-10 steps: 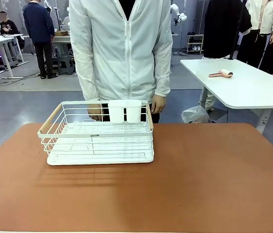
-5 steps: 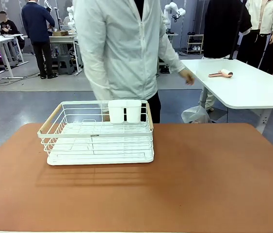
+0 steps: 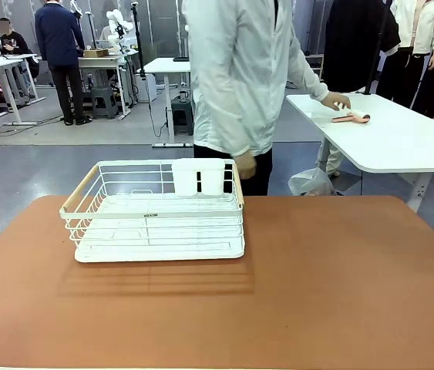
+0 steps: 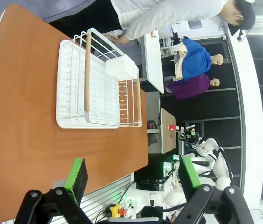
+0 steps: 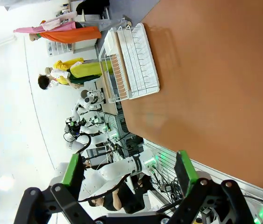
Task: Clean the table.
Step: Pick up the Lint Roller when the human hands it over.
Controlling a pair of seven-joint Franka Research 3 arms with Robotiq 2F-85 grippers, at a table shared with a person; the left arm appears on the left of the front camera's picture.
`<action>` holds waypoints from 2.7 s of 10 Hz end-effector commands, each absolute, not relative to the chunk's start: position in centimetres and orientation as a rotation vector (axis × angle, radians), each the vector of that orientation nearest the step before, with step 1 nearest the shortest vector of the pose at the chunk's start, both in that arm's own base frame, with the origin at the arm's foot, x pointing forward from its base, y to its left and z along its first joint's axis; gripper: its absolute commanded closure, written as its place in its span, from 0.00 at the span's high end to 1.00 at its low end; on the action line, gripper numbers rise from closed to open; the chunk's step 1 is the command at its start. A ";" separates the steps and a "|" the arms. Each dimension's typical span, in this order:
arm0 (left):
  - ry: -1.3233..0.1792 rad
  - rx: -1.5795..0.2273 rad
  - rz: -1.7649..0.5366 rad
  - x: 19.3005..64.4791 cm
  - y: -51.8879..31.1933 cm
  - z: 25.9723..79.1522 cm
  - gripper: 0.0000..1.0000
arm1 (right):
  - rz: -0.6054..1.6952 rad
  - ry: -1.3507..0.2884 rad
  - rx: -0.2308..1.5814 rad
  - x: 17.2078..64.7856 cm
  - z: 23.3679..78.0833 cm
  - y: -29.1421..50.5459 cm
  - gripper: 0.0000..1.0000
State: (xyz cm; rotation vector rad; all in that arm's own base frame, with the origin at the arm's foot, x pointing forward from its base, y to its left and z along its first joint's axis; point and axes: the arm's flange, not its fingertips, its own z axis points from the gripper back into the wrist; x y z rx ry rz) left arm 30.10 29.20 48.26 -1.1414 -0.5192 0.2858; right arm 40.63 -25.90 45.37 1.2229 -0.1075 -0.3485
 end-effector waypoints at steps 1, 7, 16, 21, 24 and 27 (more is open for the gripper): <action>-0.529 -1.147 0.284 29.9 29.4 48.4 1.00 | -0.347 -0.113 1.221 40.6 45.6 -25.9 1.00; -0.529 -1.147 0.284 29.9 29.4 48.4 1.00 | -0.347 -0.113 1.221 40.6 45.6 -25.9 1.00; -0.529 -1.147 0.284 29.9 29.4 48.4 1.00 | -0.347 -0.113 1.221 40.6 45.6 -25.9 1.00; -0.529 -1.147 0.284 29.9 29.4 48.4 1.00 | -0.347 -0.113 1.221 40.6 45.6 -25.9 1.00; -0.529 -1.147 0.284 29.9 29.4 48.4 1.00 | -0.347 -0.113 1.221 40.6 45.6 -25.9 1.00; -0.529 -1.147 0.284 29.9 29.4 48.4 1.00 | -0.347 -0.113 1.221 40.6 45.6 -25.9 1.00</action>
